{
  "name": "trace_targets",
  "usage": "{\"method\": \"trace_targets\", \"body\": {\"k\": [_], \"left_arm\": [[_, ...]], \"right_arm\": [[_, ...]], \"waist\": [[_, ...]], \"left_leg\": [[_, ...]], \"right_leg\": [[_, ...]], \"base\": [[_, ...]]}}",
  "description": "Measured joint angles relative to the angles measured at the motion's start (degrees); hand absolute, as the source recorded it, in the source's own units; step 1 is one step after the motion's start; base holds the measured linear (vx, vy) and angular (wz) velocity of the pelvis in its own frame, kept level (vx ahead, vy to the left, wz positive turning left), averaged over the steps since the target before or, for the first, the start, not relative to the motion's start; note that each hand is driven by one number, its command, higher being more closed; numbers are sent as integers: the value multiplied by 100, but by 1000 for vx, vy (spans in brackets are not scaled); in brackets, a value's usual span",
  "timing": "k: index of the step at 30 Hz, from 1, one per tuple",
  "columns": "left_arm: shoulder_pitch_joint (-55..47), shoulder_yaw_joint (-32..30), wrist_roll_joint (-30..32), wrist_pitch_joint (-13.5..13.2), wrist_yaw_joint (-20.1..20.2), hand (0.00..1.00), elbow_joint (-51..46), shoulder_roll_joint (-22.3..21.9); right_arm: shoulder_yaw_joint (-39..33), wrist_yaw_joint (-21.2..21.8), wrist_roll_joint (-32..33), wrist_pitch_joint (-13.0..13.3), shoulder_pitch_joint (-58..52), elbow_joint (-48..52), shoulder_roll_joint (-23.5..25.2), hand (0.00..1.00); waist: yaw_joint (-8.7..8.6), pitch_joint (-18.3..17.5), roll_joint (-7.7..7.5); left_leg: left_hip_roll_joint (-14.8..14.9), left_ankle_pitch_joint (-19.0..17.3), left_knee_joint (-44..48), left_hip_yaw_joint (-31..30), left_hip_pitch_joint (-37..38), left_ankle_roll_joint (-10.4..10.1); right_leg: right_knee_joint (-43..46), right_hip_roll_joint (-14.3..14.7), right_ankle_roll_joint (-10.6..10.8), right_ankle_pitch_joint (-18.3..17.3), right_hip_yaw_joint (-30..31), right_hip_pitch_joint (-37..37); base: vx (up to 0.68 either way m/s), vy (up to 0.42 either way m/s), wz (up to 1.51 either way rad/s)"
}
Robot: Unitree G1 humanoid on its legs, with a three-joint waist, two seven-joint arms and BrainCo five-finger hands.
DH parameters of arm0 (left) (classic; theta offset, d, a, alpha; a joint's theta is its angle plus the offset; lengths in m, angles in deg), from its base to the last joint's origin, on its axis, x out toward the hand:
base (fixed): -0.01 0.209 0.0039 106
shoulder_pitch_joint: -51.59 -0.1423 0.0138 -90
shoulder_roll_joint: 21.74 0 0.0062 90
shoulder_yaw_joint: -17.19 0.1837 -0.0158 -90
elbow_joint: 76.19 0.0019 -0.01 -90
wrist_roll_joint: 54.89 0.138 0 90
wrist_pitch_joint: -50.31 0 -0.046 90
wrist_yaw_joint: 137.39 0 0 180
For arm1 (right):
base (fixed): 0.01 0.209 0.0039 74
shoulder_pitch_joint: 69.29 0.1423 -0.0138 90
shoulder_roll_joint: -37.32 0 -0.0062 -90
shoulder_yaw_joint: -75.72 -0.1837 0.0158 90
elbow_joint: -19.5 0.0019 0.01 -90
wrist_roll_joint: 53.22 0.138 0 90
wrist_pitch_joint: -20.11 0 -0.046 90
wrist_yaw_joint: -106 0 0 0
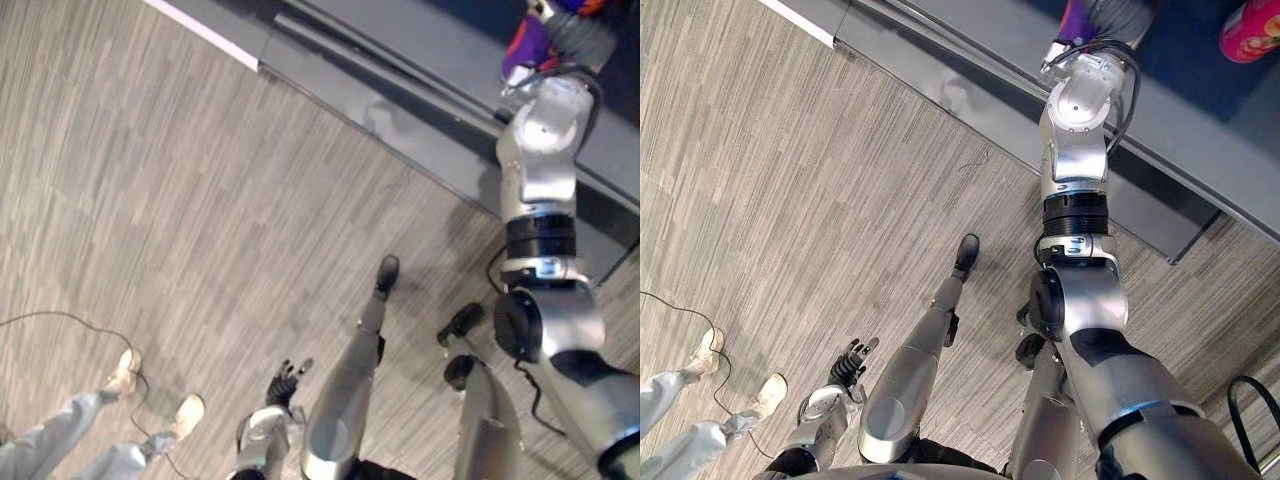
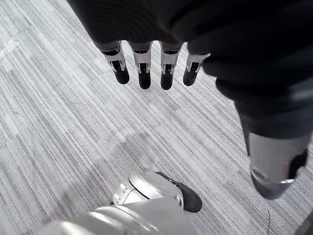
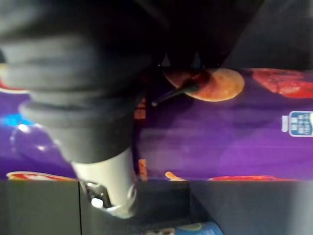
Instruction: Put the gum and the chips on the shelf.
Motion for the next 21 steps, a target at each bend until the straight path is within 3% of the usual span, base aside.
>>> {"method": "trace_targets", "body": {"k": [8, 13, 21], "left_arm": [[205, -127, -101, -32, -25, 0, -392, -208], [246, -297, -109, -80, -75, 0, -629, -514], [266, -502, -108, -71, -174, 0, -636, -620]], "right_arm": [[41, -249, -86, 26, -438, 1236, 296, 100], [406, -282, -512, -10, -845, 1886, 564, 100], [600, -288, -746, -92, -1084, 2099, 832, 100]], "waist": [[15, -2, 3], [-59, -9, 14], [-179, -12, 10]], "left_leg": [[-23, 70, -15, 148, -337, -13], [-16, 35, -8, 294, -451, -58], [-10, 31, 3, 314, -449, -62]], "right_leg": [[497, -146, -56, -199, 117, -607], [639, -187, -89, -253, 204, -838], [665, -199, -111, -278, 175, -819]], "base": [[-1, -48, -3], [11, -31, -9], [10, -14, 1]]}}
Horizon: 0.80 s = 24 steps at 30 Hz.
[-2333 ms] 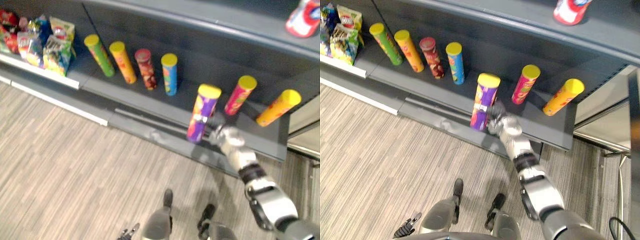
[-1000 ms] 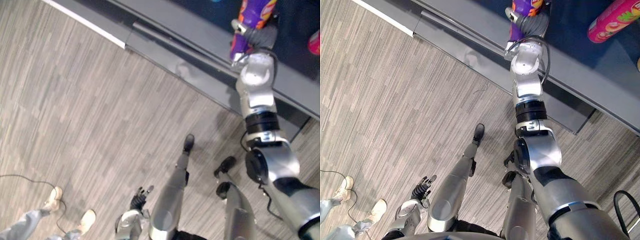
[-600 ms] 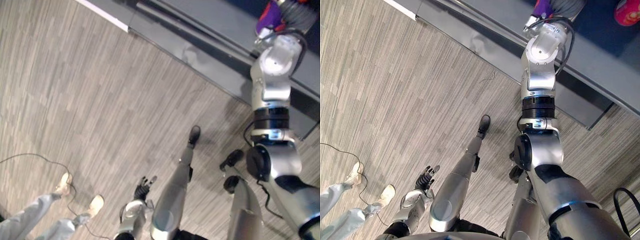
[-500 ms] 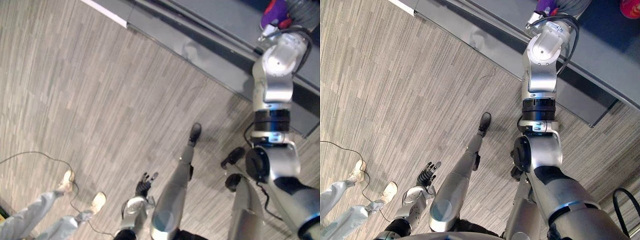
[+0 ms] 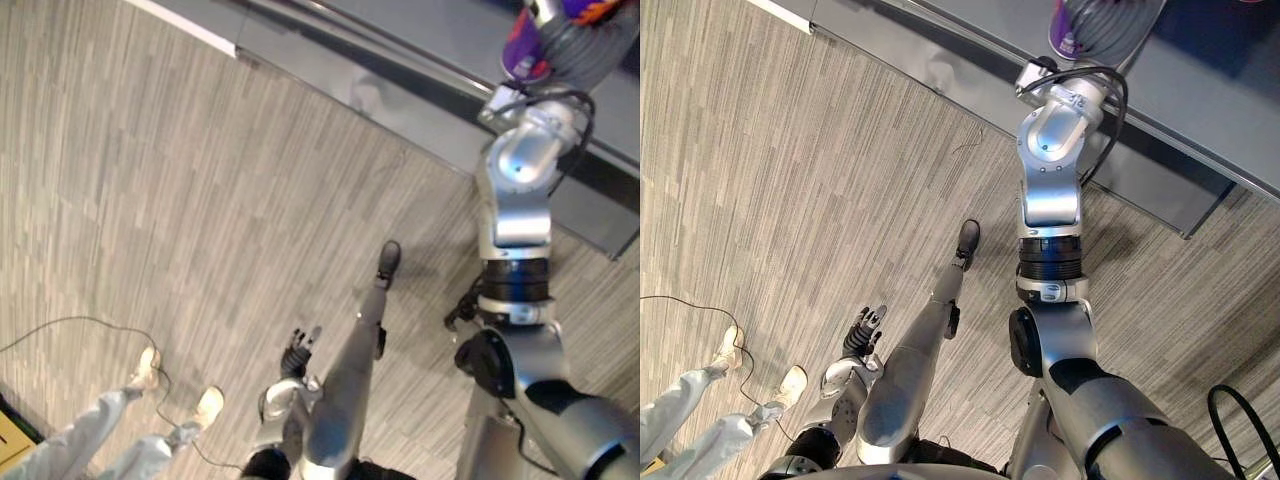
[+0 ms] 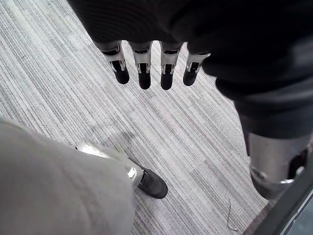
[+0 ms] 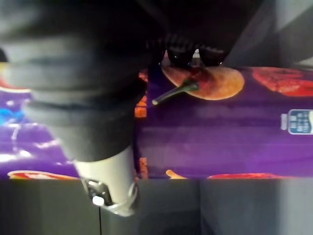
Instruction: Put the gum and the chips on the shelf.
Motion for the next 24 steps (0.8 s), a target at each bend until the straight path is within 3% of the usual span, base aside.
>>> {"method": "trace_targets", "body": {"k": [11, 21, 24], "left_arm": [[0, -152, 1, 1, -34, 0, 3, -51], [2, -162, 0, -5, -34, 0, 4, -51], [4, -155, 0, -6, -34, 0, 54, -55]], "right_arm": [[95, 54, 3, -126, -140, -2, 148, 100], [102, 46, 0, -125, -115, -3, 80, 100], [108, 29, -5, -125, -45, -8, -70, 100]], "waist": [[-143, -23, -32], [-166, -24, -33], [-163, -207, -47]], "left_leg": [[1, -10, -7, 49, 64, -13], [0, -7, -23, 41, 33, -10], [-3, 27, -24, 46, -211, -20]], "right_leg": [[5, -31, 0, 0, -67, 108], [7, -40, 6, -5, -98, 89], [84, -76, 5, -20, -136, -150]], "base": [[1, -17, 2], [1, -27, 1], [-6, -26, 7]]}}
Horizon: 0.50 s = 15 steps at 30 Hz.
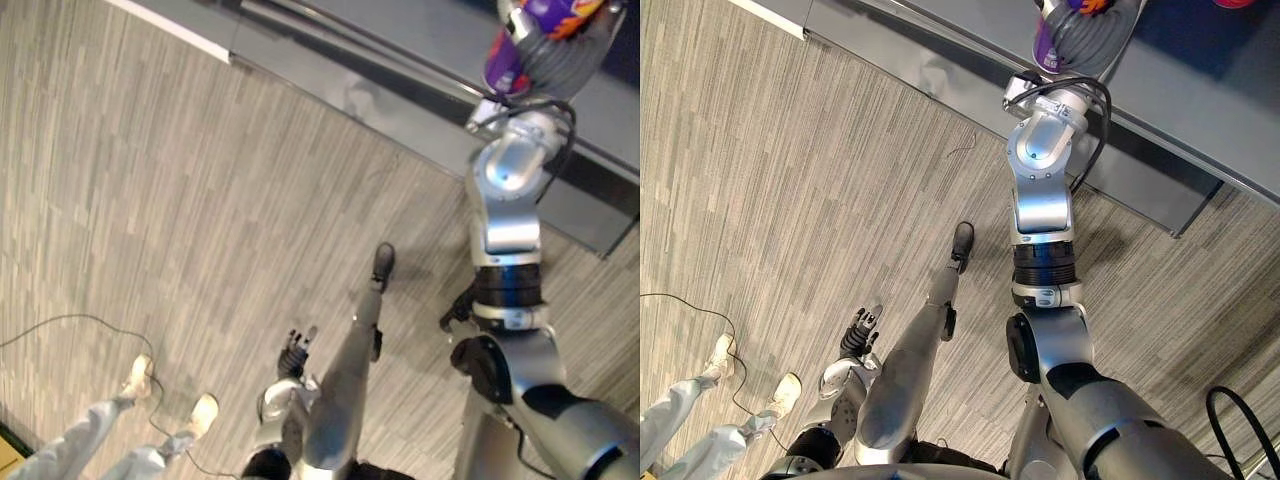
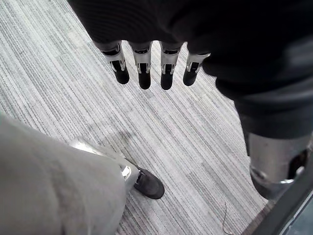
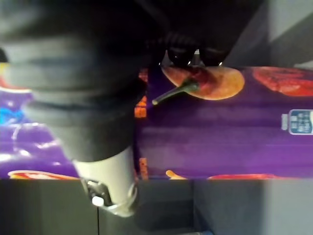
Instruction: Put the gum and the chips on the shelf.
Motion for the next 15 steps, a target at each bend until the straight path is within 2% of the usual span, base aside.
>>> {"method": "trace_targets", "body": {"k": [8, 15], "left_arm": [[6, -1, -1, -52, 1, 0, -4, -1], [6, -56, -5, -56, 1, 0, -16, -6]], "right_arm": [[49, -89, -3, -15, 403, -44, -322, 100], [286, -124, -203, 1, 547, 18, -372, 100]], "waist": [[11, -11, 1], [13, -13, 4]], "left_leg": [[-1, 120, -75, 67, -211, 18], [22, 122, -60, 206, -421, -1]], "right_leg": [[212, -58, -28, -41, 49, -369], [309, -63, -48, -52, 154, -668]], "base": [[9, -37, -1], [8, -33, -5]]}}
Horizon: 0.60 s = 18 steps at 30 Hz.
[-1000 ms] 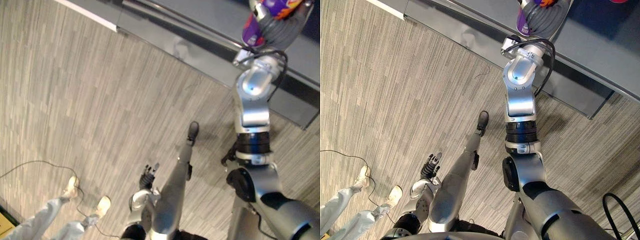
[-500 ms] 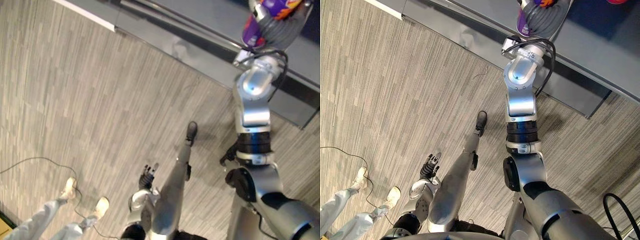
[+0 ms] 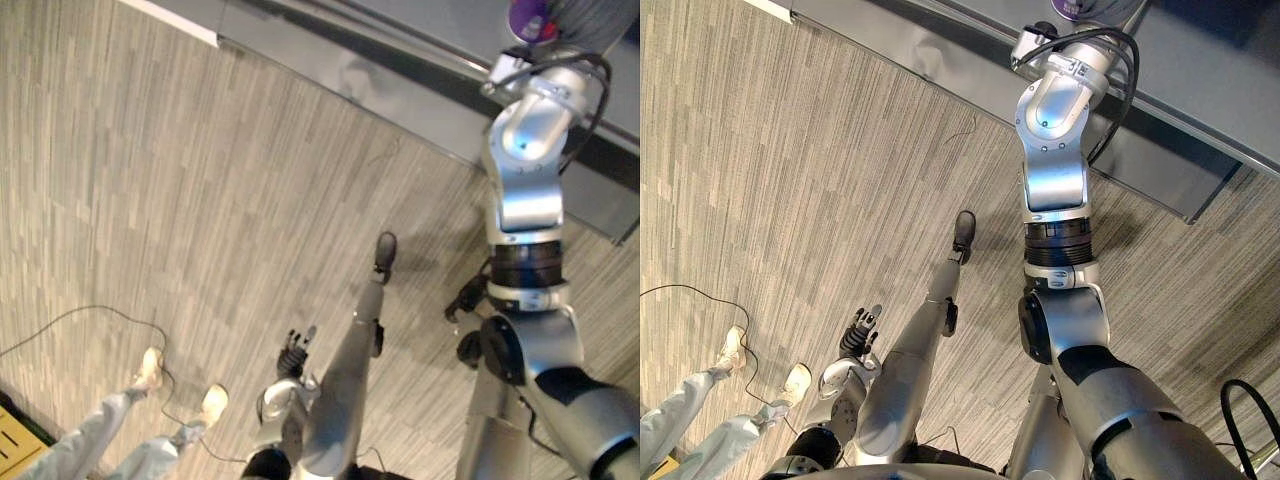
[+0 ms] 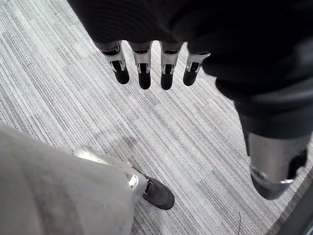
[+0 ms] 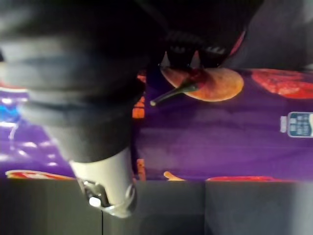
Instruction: Put the gum and the chips on the shelf.
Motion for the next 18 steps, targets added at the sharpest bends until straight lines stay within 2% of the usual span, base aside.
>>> {"method": "trace_targets", "body": {"k": [2, 3, 7, 18], "left_arm": [[0, -80, -4, 0, -2, 0, -1, -32], [0, -100, -18, 0, -3, 0, -1, -43], [0, -102, -200, 1, -3, 0, -4, -48], [-2, -104, -202, 21, -1, 0, -20, -73]], "right_arm": [[47, -2, 0, 0, 42, 4, -33, 100], [80, -1, 0, -2, 44, 4, -62, 0], [133, 42, 1, -55, -10, -50, -66, 0], [148, 244, 19, -68, -266, -70, -46, 0]], "waist": [[0, 0, 0], [5, 0, 0], [2, 0, 0], [-15, -18, -5]], "left_leg": [[11, 14, 0, 65, -28, 5], [10, 14, 0, 78, -31, 5], [11, 14, 4, 104, -30, 5], [37, -9, 67, 159, 227, -3]], "right_leg": [[17, -2, -1, 0, 20, -46], [18, -1, -1, 0, 37, -56], [18, 1, -1, 0, 58, -65], [-55, 32, -1, 2, 74, 240]], "base": [[19, -33, -3], [26, -33, -4], [29, -38, -2], [12, -43, -1]]}}
